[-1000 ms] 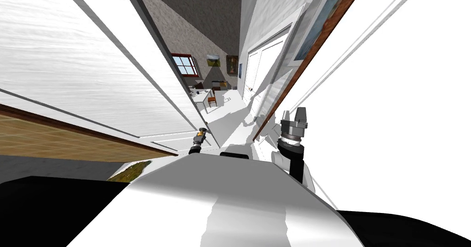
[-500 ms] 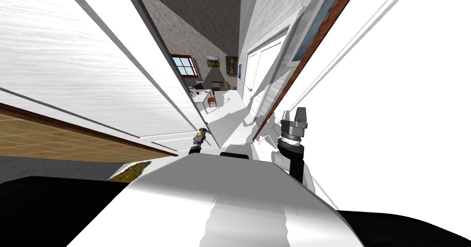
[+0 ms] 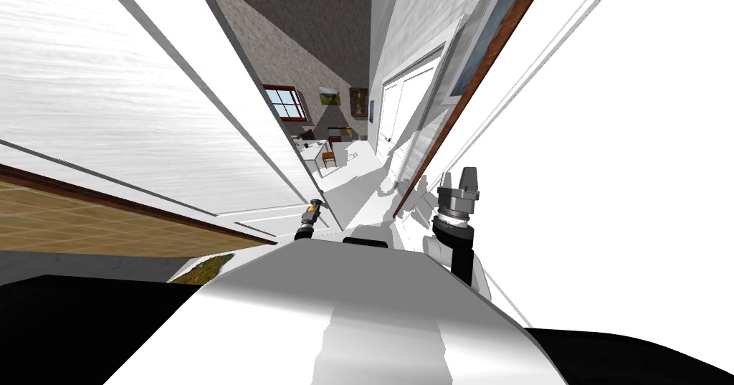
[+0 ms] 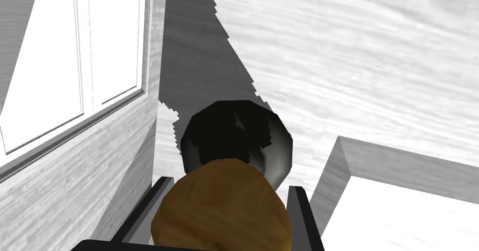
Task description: Pull the door open
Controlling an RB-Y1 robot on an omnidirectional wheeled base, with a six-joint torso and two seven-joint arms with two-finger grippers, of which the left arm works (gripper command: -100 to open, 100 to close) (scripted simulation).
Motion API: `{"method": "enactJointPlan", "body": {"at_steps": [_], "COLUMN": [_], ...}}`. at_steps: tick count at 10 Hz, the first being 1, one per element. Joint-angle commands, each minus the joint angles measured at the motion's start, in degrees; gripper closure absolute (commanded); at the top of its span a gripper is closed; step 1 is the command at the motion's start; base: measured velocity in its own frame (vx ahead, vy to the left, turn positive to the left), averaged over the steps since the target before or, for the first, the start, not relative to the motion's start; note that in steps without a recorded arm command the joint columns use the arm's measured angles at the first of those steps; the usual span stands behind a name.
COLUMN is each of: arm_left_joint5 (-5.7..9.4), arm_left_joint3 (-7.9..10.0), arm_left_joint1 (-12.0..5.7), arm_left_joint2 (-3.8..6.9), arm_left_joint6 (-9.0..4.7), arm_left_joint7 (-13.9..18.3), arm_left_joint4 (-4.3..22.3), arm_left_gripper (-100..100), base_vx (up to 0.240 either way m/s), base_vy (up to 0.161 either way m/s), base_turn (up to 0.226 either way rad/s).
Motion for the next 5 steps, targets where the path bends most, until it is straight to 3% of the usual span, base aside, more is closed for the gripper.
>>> {"method": "enactJointPlan", "body": {"at_steps": [1, 5], "arm_left_joint5": [0.83, 2.50], "arm_left_joint3": [-0.40, -1.09], "arm_left_joint1": [-0.10, -0.40], "arm_left_joint2": [0.02, 0.32], "arm_left_joint6": [-0.04, -0.06], "arm_left_joint7": [2.8, 8.0], "arm_left_joint4": [0.2, 0.5], "arm_left_gripper": [100, 100], "base_vx": [-0.042, -0.037], "base_vy": [0.010, 0.010], "base_turn": [-0.052, -0.039]}}
